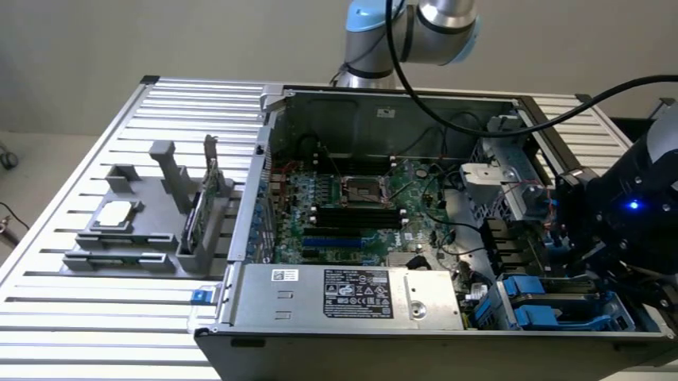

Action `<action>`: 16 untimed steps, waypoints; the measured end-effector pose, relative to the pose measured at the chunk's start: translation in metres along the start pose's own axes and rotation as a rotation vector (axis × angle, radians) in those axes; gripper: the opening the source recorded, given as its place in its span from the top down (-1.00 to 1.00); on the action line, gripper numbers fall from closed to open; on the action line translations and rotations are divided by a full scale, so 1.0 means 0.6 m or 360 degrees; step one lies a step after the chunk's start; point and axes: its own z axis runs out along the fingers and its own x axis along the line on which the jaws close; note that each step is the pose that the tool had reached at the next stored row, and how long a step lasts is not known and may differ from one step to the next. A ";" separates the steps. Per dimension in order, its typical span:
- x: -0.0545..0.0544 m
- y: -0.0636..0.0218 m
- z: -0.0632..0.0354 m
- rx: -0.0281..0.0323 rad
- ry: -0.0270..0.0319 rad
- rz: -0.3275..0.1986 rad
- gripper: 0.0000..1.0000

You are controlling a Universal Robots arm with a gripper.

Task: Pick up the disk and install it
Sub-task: 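Insert the first disk wire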

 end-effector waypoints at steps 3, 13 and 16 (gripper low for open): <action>0.000 0.000 0.001 -0.00043 -0.00169 0.0044 0.65; -0.002 -0.002 0.005 -0.00139 -0.00654 0.0158 0.65; -0.002 -0.002 0.006 -0.00150 -0.00671 0.0166 0.65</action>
